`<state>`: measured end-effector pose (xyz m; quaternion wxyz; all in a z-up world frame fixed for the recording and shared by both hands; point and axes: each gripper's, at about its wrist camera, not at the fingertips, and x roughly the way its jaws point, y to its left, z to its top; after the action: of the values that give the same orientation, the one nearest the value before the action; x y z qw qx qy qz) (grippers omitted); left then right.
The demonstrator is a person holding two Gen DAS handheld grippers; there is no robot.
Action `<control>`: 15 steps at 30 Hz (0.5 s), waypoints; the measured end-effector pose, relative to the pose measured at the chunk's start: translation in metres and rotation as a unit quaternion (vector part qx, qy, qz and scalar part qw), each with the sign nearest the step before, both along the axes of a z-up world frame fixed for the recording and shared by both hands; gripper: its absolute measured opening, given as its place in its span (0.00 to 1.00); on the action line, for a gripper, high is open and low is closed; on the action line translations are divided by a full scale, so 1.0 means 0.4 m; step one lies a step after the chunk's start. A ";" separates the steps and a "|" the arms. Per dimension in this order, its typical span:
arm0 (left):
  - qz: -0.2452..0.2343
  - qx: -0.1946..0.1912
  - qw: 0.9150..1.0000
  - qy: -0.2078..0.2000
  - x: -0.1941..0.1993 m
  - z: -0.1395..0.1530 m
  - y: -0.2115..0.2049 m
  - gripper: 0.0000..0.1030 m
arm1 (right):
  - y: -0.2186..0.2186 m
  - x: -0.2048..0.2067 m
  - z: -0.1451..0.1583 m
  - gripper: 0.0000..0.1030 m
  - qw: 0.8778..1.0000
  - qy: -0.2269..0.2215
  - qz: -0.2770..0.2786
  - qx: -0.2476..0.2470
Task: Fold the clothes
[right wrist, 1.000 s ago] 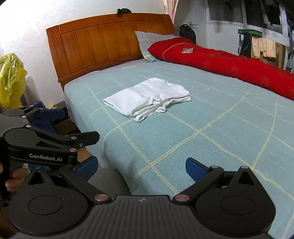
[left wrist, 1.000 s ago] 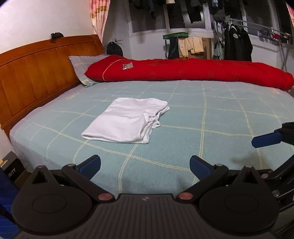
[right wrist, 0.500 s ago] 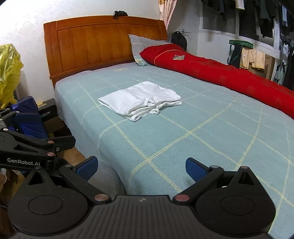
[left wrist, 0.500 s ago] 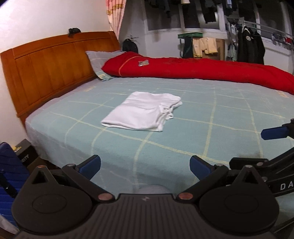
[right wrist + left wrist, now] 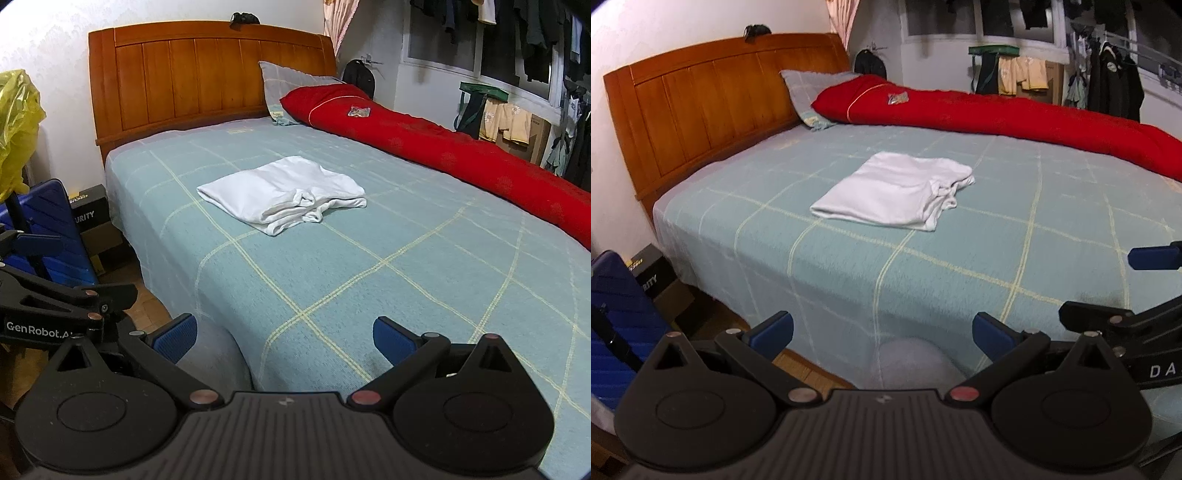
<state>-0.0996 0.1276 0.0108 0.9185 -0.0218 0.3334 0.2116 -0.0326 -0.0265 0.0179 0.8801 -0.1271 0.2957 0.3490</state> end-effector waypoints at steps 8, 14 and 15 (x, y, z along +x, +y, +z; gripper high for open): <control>0.000 -0.001 1.000 0.001 -0.006 0.001 -0.001 0.99 | 0.004 -0.006 0.000 1.00 1.000 -0.002 0.003 -0.003; 0.001 -0.002 1.000 0.002 -0.005 0.001 -0.002 0.99 | 0.003 -0.005 0.001 1.00 1.000 -0.002 0.004 -0.001; 0.001 -0.001 1.000 0.003 -0.004 0.001 -0.002 0.99 | 0.002 -0.005 0.000 1.00 1.000 -0.001 0.004 -0.001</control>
<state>-0.1013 0.1268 0.0114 0.9173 -0.0230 0.3360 0.2126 -0.0344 -0.0256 0.0180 0.8790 -0.1297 0.2946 0.3517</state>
